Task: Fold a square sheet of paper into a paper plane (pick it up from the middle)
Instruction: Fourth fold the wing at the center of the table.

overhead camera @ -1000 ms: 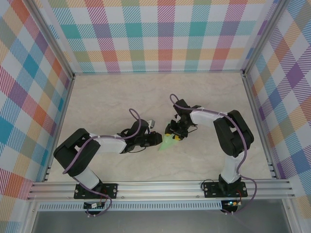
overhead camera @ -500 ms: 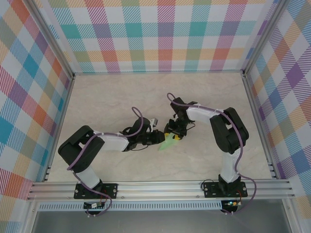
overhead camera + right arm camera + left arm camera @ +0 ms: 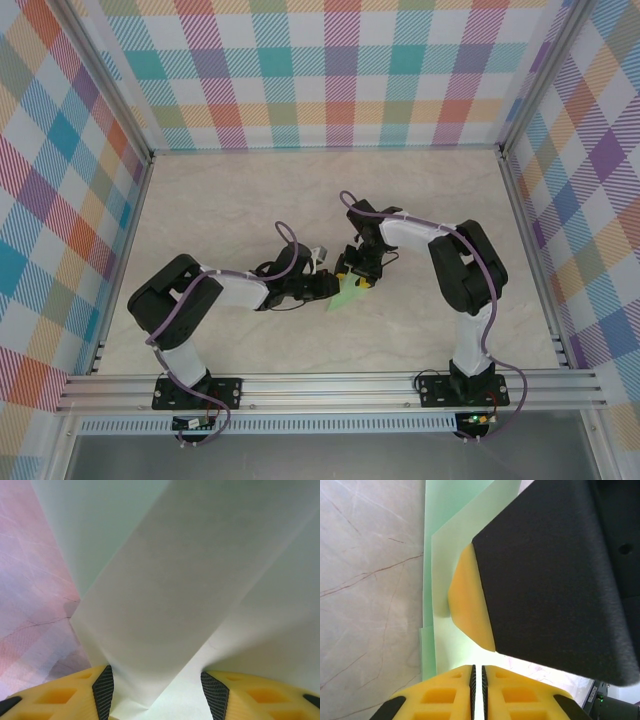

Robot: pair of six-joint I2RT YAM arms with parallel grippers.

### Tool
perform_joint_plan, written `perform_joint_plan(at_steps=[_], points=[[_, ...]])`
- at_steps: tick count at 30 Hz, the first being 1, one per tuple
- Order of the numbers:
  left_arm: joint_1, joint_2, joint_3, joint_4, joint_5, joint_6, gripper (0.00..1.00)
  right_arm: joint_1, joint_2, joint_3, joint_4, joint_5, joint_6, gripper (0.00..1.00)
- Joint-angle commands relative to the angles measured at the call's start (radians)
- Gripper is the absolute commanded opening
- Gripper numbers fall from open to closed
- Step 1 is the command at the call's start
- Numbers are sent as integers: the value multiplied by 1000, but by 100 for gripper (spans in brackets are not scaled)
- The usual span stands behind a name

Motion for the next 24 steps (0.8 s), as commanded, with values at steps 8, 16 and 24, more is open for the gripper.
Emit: perform_joint_plan(at_steps=[8, 16, 24], points=[[10, 12, 32, -71, 0, 32, 13, 15, 152, -70, -1, 155, -29, 54], [11, 6, 36, -83, -2, 28, 12, 15, 157, -64, 1, 154, -25, 51], [12, -61, 18, -67, 57, -20, 18, 17, 170, -62, 0, 158, -20, 51]])
